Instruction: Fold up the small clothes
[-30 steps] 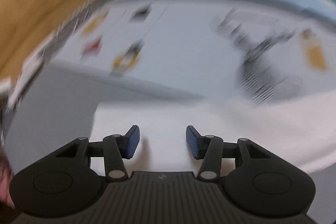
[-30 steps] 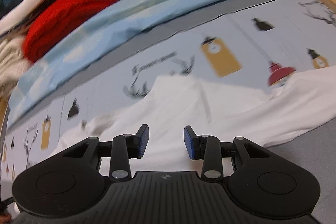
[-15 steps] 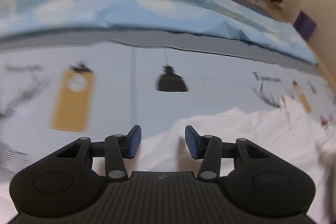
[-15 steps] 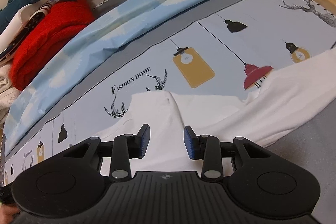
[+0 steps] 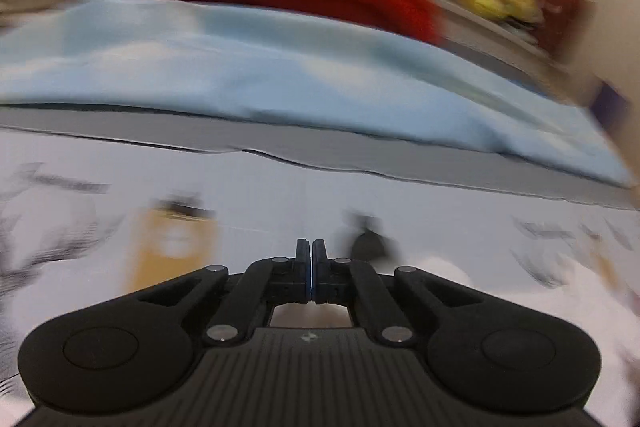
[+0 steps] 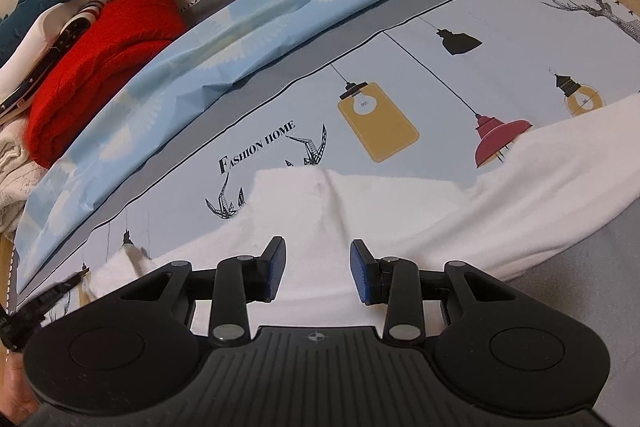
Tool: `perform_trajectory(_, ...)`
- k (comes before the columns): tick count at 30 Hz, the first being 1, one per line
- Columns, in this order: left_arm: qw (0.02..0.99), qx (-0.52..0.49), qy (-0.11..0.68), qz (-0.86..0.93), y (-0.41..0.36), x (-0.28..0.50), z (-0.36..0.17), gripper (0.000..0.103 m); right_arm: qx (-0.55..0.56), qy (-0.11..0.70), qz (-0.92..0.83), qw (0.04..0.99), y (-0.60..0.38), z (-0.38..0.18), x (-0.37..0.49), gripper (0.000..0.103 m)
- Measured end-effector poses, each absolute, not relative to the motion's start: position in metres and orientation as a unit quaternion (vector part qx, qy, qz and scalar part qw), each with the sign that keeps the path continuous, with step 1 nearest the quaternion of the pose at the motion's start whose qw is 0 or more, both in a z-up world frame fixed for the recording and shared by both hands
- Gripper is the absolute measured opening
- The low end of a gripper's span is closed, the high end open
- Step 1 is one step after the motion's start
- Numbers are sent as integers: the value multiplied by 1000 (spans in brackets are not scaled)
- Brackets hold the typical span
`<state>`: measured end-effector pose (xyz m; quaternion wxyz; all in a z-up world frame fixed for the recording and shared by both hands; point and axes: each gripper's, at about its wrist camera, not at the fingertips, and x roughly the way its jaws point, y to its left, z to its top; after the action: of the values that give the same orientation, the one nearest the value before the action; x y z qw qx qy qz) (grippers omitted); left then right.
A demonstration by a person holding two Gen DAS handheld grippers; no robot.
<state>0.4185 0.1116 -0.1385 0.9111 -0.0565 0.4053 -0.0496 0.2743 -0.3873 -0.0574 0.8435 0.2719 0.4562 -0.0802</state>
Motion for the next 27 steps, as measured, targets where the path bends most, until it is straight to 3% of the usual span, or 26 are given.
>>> perform_trajectory(2, 887, -27, 451, -97, 103, 419, -148, 7, 272, 457, -83, 843, -389, -59, 273, 38)
perform_trajectory(4, 898, -2, 428, -104, 96, 405, -145, 11, 274, 459, -86, 841, -390, -60, 272, 38)
perform_trajectory(8, 880, -46, 441, -171, 88, 386, -158, 17, 276, 460, -93, 839, -394, -62, 270, 38)
perform_trajectory(10, 863, 37, 481, -149, 79, 387, -185, 19, 276, 461, -92, 838, -394, -63, 269, 38)
perform_trajectory(11, 861, 67, 489, -120, 83, 388, -196, 14, 275, 462, -91, 838, -394, -63, 269, 38)
perform_trajectory(13, 867, 31, 492, -77, 99, 393, -193, 3, 272, 462, -91, 839, -394, -62, 270, 38)
perform_trajectory(19, 864, -27, 489, -115, 114, 356, -163, 11, 272, 455, -89, 843, -395, -53, 270, 38)
perform_trajectory(21, 850, -39, 504, -148, 114, 334, -172, 13, 270, 452, -83, 846, -393, -49, 268, 38)
perform_trajectory(24, 812, 49, 572, -107, 106, 312, -214, 9, 259, 448, -74, 853, -389, -40, 262, 38)
perform_trajectory(27, 820, 3, 568, -74, 111, 295, -201, 9, 237, 438, -80, 864, -391, -30, 247, 38)
